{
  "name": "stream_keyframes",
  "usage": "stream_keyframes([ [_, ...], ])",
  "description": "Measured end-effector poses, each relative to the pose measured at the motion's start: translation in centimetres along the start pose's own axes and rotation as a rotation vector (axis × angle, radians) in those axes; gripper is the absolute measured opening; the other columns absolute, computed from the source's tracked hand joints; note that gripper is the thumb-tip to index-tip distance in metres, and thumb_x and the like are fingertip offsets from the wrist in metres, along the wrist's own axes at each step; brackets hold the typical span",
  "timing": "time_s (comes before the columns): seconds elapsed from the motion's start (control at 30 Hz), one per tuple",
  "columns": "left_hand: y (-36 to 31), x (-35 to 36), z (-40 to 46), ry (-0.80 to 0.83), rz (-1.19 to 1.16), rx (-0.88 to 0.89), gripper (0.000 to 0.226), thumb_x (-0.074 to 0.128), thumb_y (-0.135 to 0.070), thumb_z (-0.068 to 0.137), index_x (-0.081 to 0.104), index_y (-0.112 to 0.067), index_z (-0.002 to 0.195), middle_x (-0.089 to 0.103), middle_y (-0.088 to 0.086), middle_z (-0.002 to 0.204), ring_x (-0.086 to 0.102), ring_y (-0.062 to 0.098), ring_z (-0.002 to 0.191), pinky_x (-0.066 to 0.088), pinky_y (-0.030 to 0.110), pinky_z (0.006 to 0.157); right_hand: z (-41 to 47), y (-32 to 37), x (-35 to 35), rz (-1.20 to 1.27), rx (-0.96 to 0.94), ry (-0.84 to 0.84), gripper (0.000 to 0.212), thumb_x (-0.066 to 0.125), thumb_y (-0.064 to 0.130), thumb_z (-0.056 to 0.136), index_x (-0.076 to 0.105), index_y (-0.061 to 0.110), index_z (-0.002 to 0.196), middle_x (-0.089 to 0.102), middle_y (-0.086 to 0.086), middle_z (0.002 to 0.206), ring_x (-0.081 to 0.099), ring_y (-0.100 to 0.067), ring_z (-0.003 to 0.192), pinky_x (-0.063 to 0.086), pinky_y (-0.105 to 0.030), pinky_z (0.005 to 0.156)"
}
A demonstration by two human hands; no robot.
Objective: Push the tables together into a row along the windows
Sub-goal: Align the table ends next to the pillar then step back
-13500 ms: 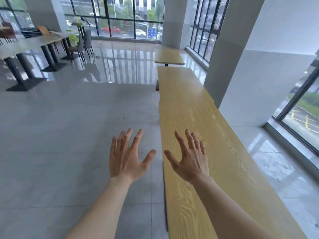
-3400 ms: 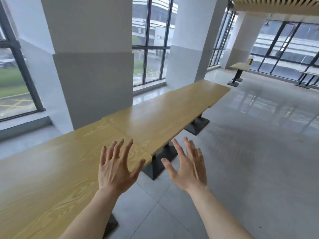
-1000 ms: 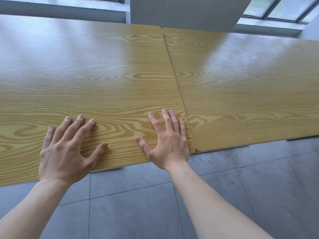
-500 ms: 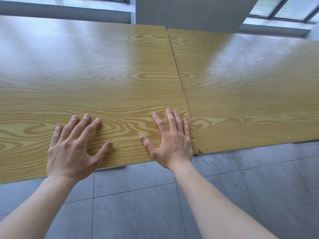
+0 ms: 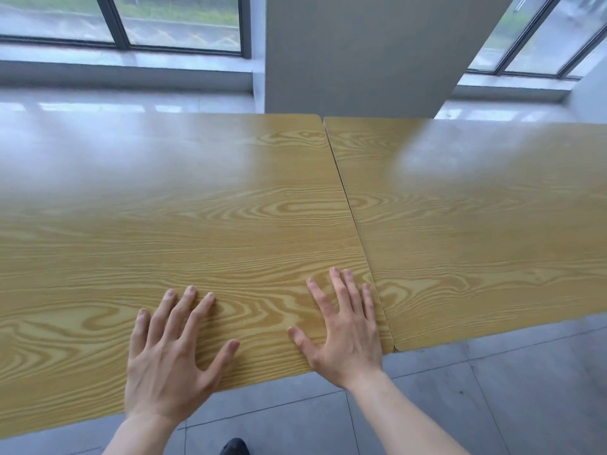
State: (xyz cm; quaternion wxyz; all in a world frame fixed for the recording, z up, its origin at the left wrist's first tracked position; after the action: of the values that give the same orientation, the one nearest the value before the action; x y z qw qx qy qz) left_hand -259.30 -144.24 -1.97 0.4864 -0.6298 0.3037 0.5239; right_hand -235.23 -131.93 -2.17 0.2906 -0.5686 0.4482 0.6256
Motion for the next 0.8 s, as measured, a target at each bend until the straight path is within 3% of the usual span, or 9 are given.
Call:
stream_keyframes([
  [0.1,-0.5,-2.2,2.9,-0.040,-0.014,0.030,0.085,0.029,-0.083,0.088,0.055,-0.027,0.146,0.056,0.002,0.150,0.045,0.028,0.145,0.024,0.058,0.122,1.7,0.2,-1.9,0.025,0.035,0.029,0.085,0.029,0.088,0.089,0.023,0.045,0.162,0.009,-0.002,0.175,-0.003,-0.020,0.162,0.002,-0.052,0.130],
  [0.4,-3.8,-11.8,21.2,-0.149,-0.055,0.057,0.082,0.036,-0.080,0.088,0.042,-0.032,0.154,0.049,0.003,0.158,0.038,0.028,0.150,0.019,0.053,0.126,16.8,2.9,-12.2,0.085,0.008,-0.087,0.086,0.032,0.084,0.088,0.021,0.044,0.163,0.011,-0.003,0.175,0.004,-0.021,0.162,0.007,-0.049,0.131],
  [0.8,-3.8,-9.4,39.5,-0.064,0.021,-0.034,0.084,0.024,-0.086,0.087,0.038,-0.038,0.155,0.045,-0.004,0.161,0.035,0.022,0.151,0.014,0.047,0.128,38.5,1.6,-12.2,0.156,-0.069,-0.031,0.087,0.032,0.082,0.087,0.021,0.041,0.163,0.011,-0.006,0.175,0.003,-0.024,0.162,0.008,-0.050,0.130],
])
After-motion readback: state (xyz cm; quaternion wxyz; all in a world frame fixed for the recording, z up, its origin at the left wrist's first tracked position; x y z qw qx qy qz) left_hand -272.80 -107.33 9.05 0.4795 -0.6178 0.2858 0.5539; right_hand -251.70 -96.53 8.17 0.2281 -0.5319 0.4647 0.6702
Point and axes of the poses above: each hand's wrist, its own z-axis towards the middle knuckle, its own x-axis out of the palm, y = z × x, the point moved 5 cm from there along z, towards the middle knuckle
